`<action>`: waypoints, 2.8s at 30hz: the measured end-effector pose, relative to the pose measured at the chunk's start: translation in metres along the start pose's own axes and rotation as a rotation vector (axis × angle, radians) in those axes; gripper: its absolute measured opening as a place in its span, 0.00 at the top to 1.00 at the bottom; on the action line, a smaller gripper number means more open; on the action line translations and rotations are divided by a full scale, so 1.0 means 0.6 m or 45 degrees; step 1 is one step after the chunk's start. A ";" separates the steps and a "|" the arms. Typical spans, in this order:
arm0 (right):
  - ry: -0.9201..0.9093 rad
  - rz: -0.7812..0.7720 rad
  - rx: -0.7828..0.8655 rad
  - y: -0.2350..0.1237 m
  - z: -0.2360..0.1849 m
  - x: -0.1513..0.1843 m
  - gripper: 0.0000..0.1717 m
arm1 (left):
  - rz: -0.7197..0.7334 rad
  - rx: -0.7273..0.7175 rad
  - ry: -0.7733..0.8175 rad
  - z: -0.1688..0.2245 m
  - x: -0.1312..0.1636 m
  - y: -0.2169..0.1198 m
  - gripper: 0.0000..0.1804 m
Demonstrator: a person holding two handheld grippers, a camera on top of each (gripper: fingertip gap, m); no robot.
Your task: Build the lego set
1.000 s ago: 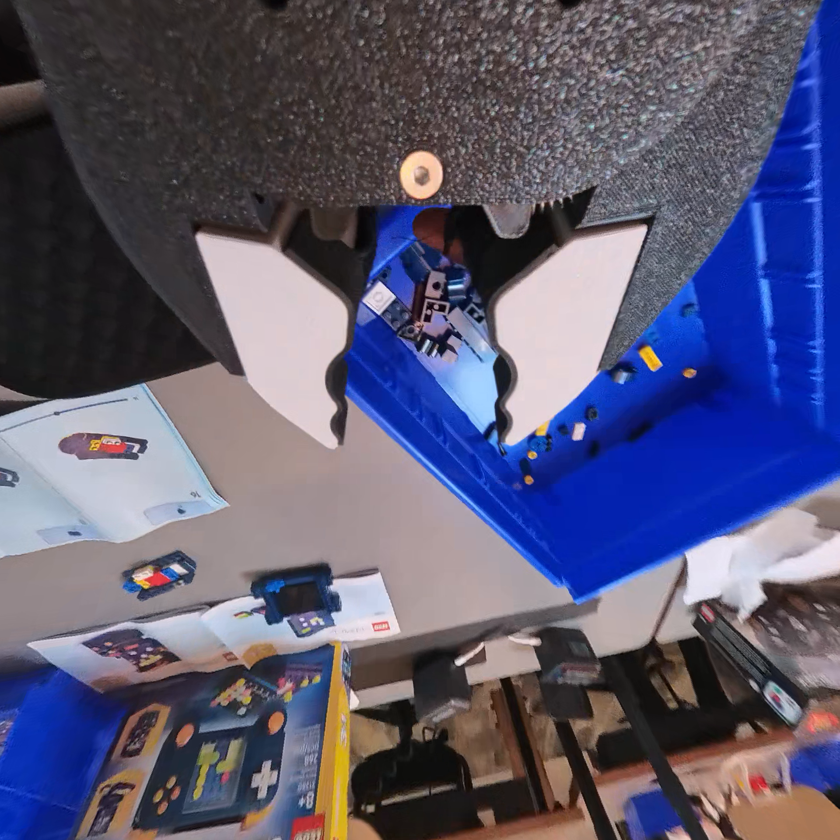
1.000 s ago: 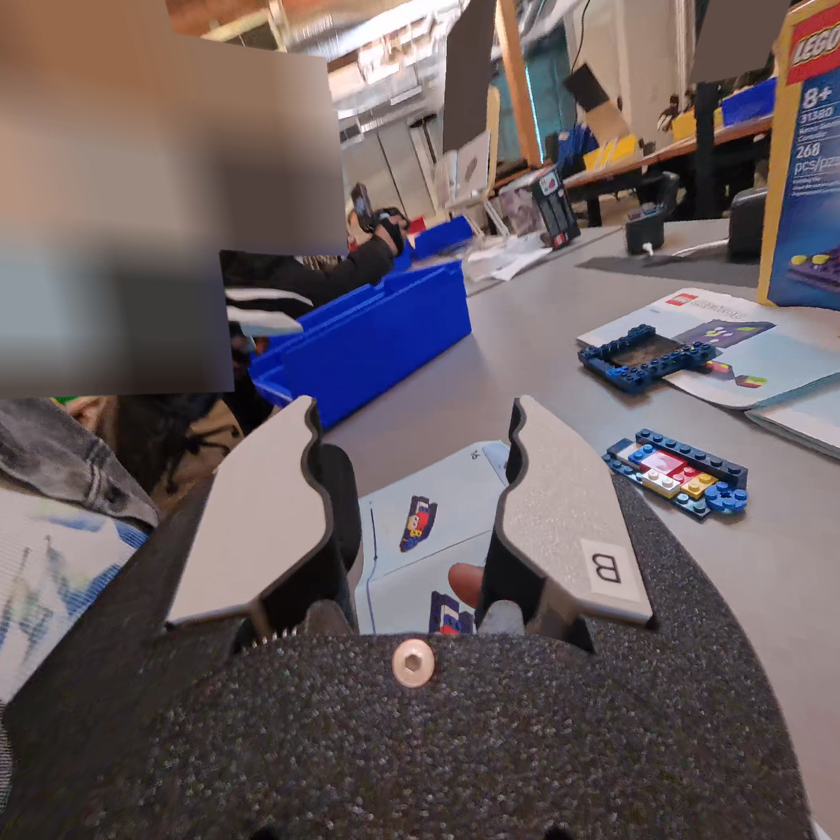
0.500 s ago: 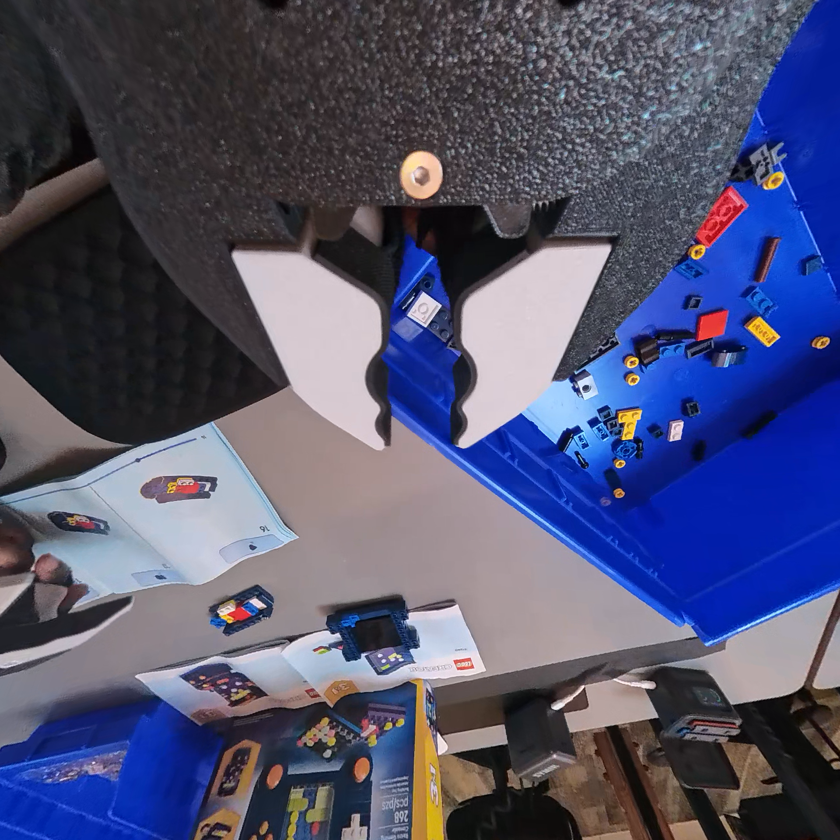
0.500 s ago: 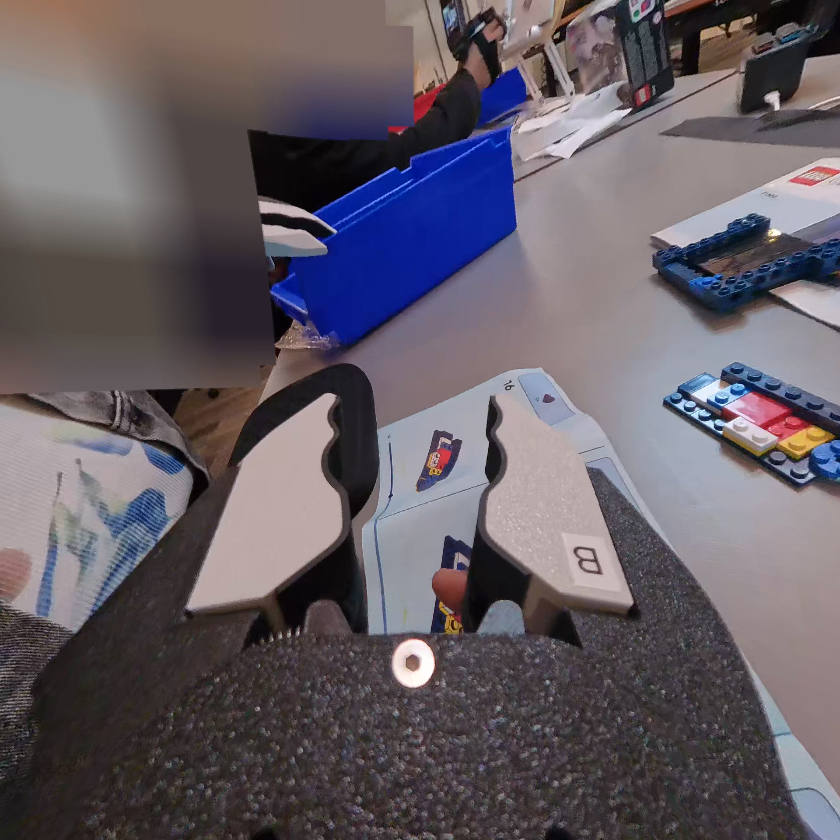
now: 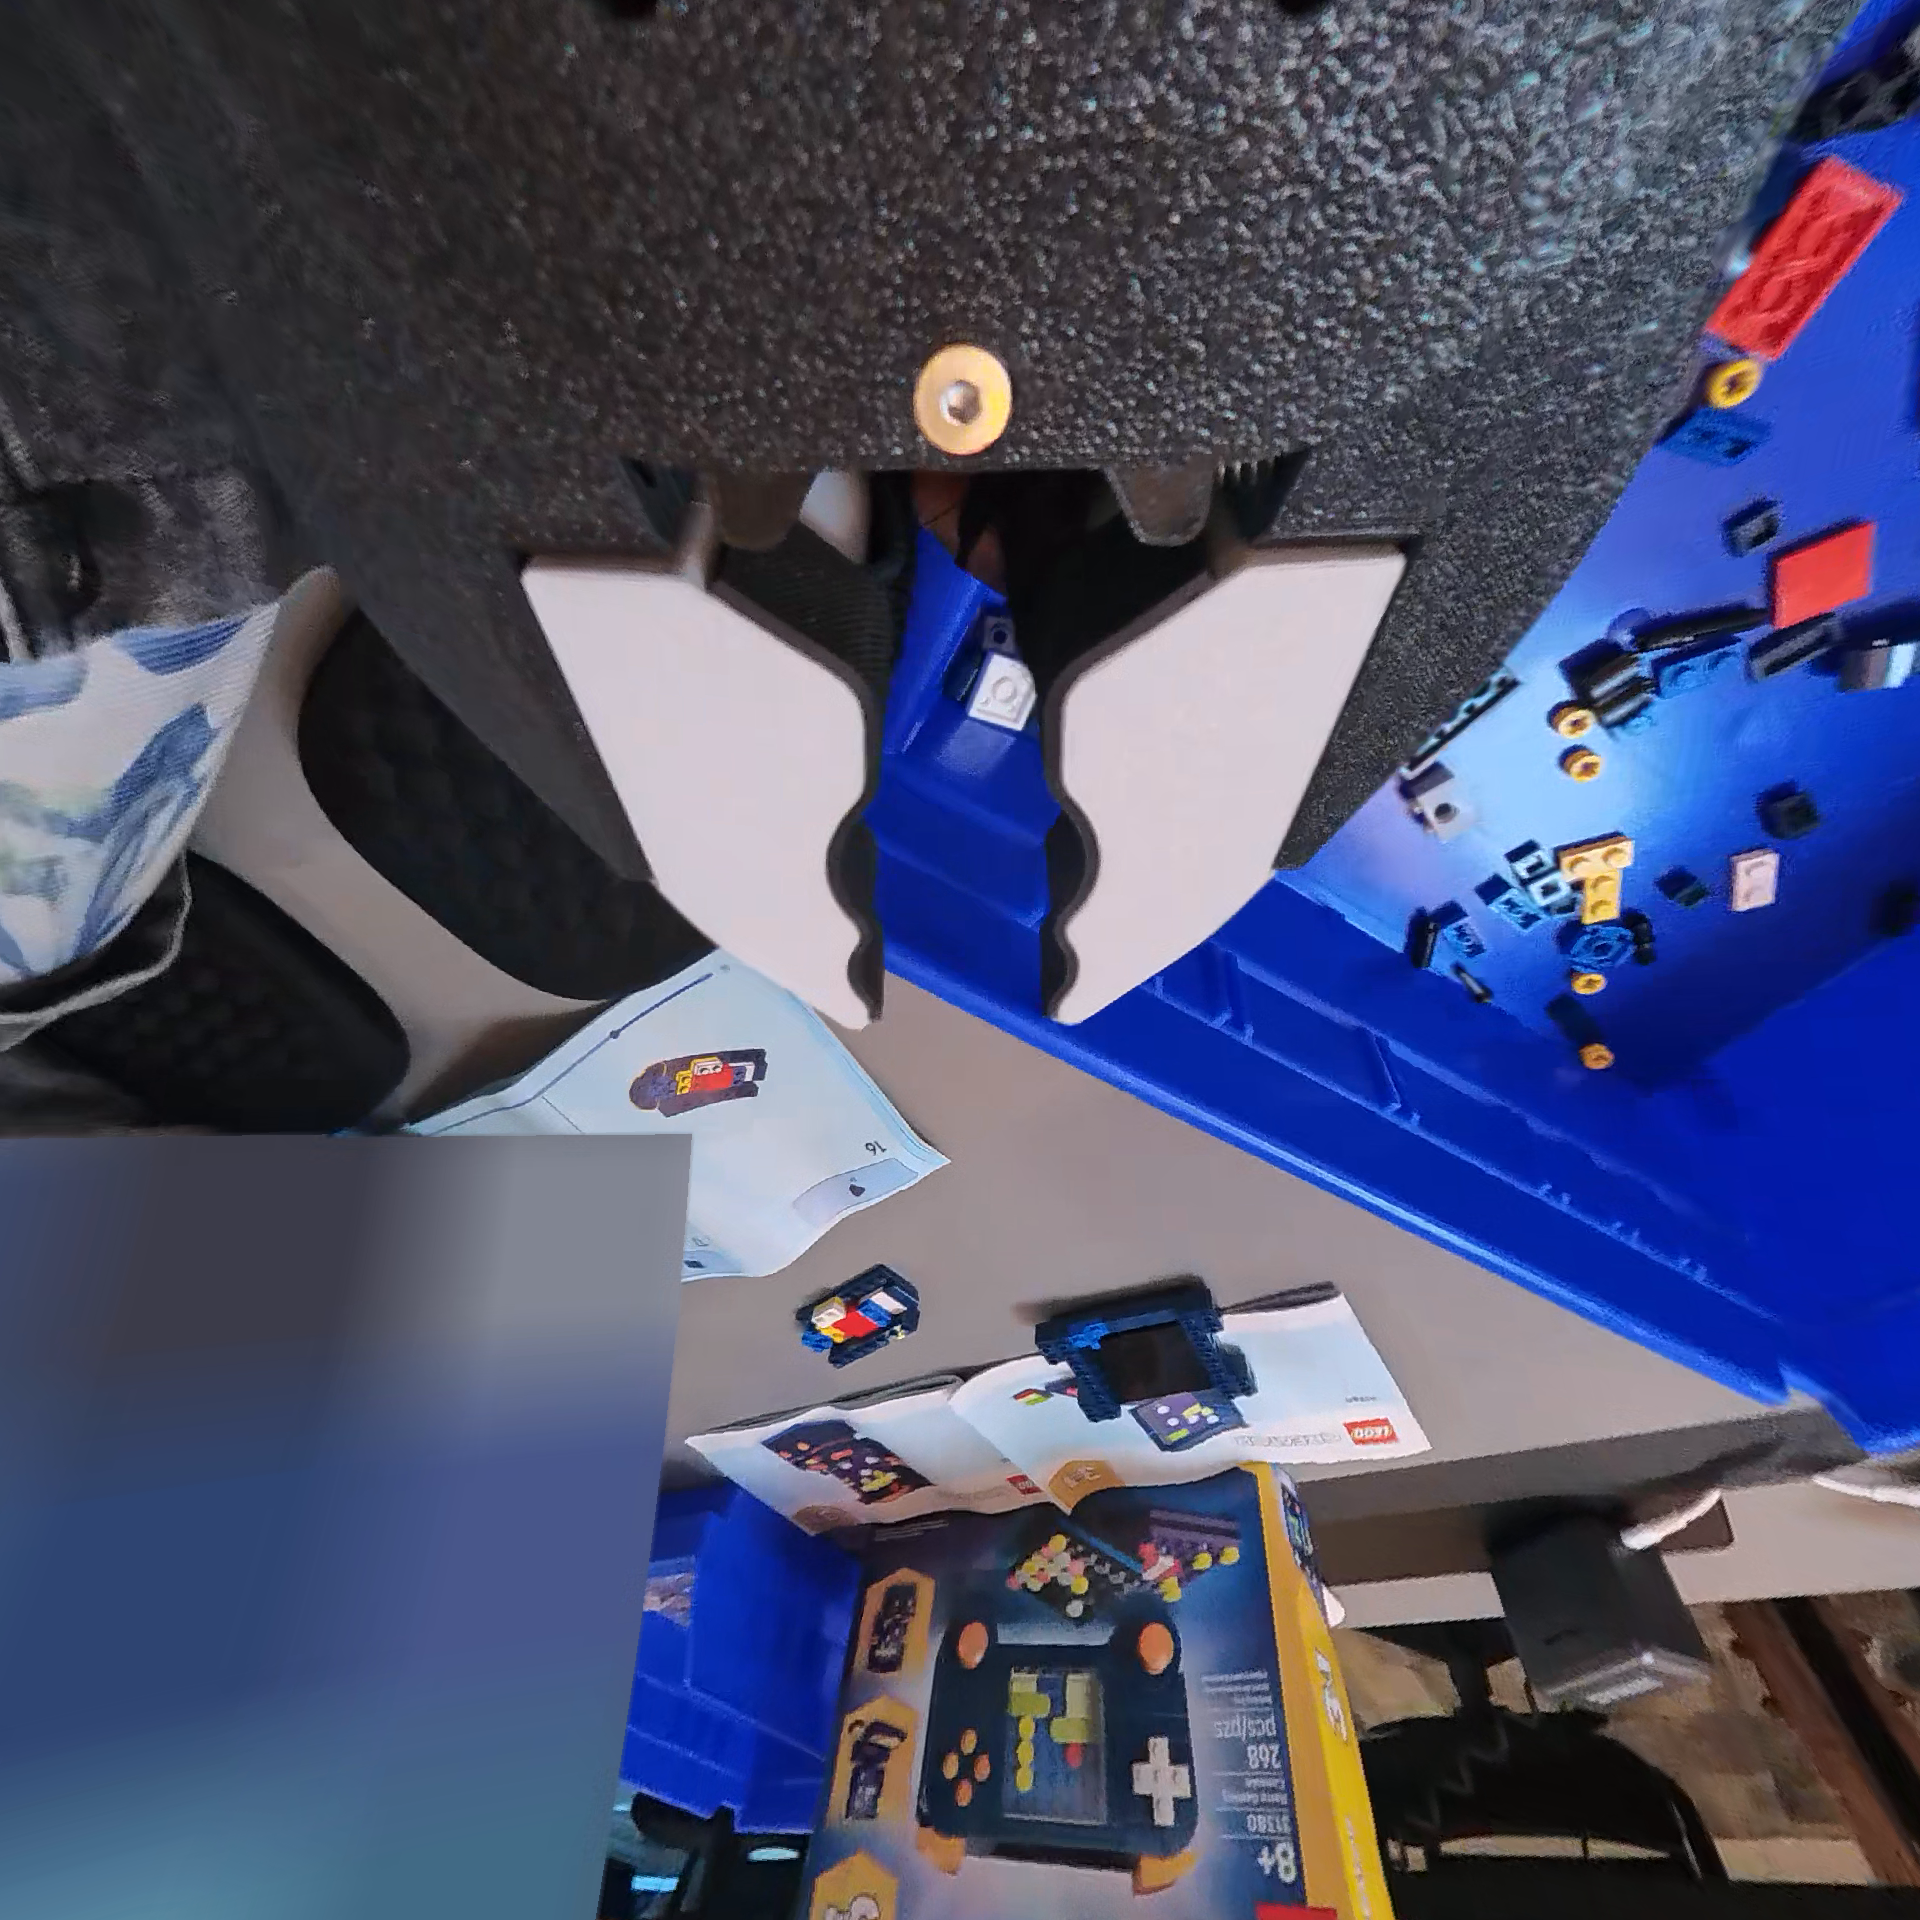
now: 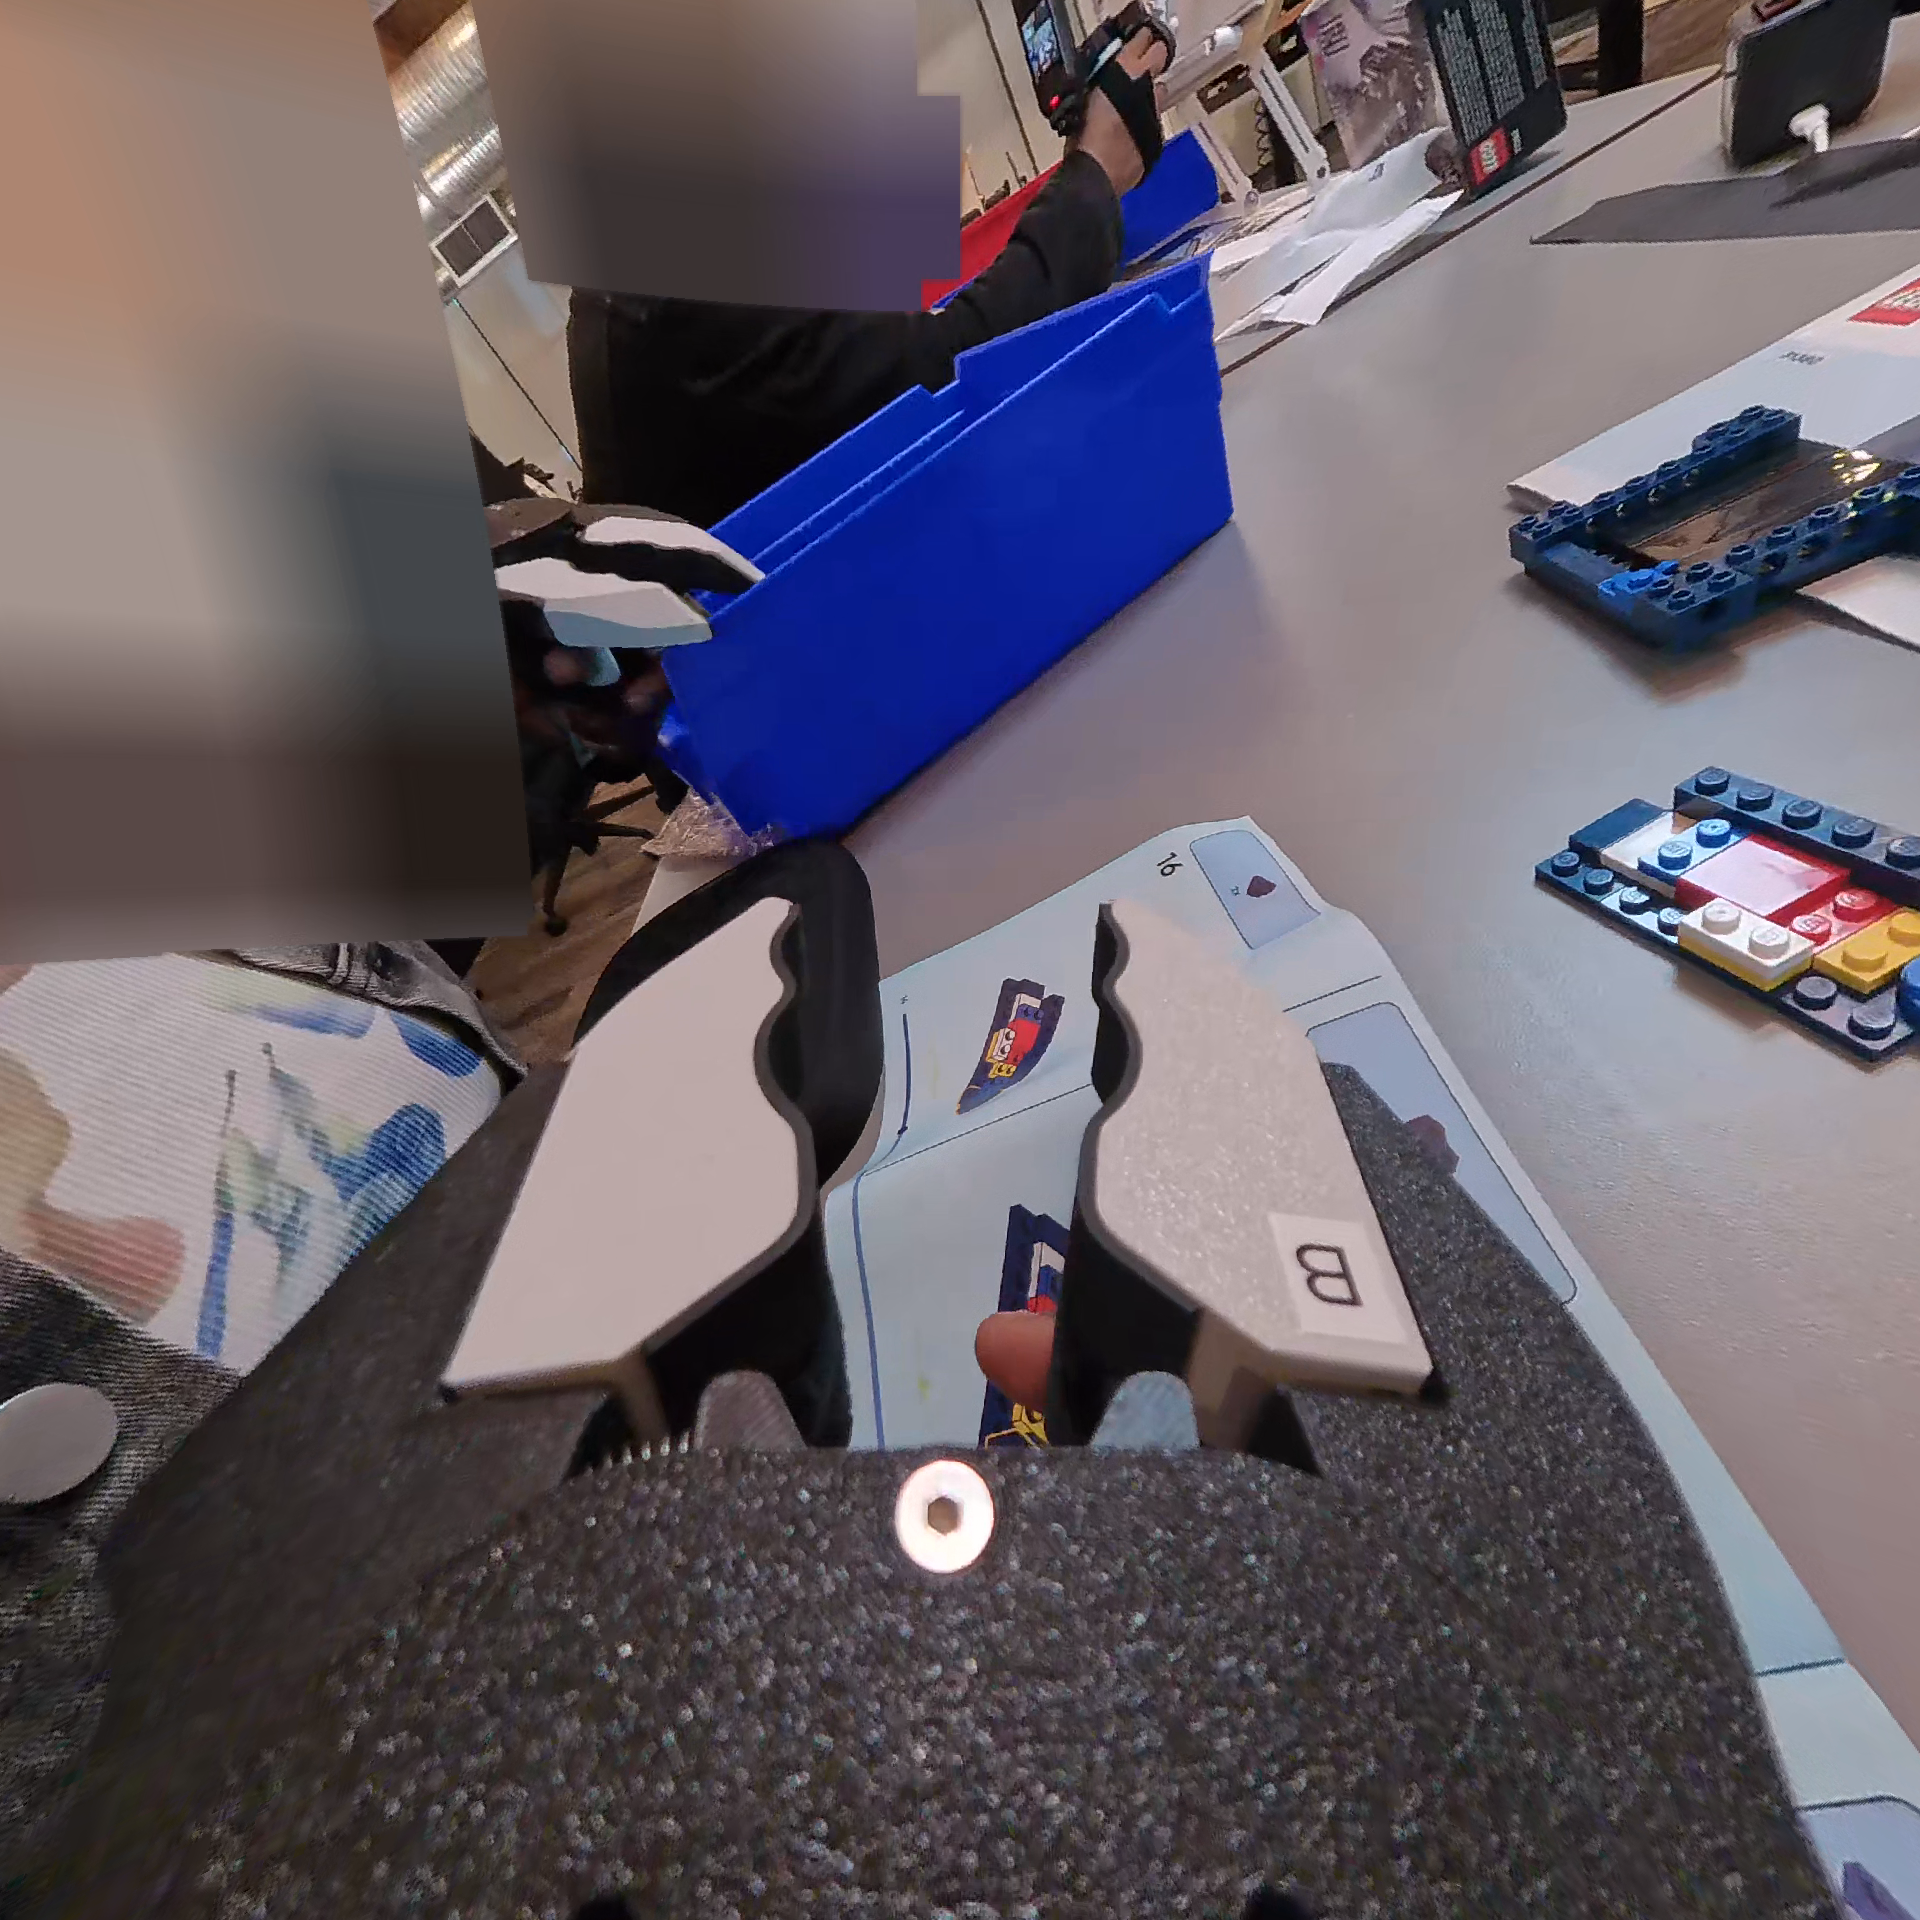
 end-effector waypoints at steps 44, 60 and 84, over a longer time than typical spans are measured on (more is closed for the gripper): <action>-0.445 0.654 -0.242 -0.024 -0.071 -0.053 0.14 | 0.381 -0.563 0.402 -0.065 -0.077 -0.167 0.19; -0.493 0.696 -0.275 -0.029 -0.080 -0.056 0.14 | 0.036 -0.375 0.475 -0.047 -0.024 -0.130 0.18; -0.483 0.676 -0.247 -0.025 -0.071 -0.055 0.14 | 0.792 -0.135 0.198 -0.016 -0.156 -0.076 0.70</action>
Point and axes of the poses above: each gripper's, where its closed fingertips meet, y out along the fingers, x out of its underside, z = x × y across the jaws, the point moved 5 cm from there along -y, back along the fingers, and after that the axes turned 6 degrees about y, right-handed, at the moved point
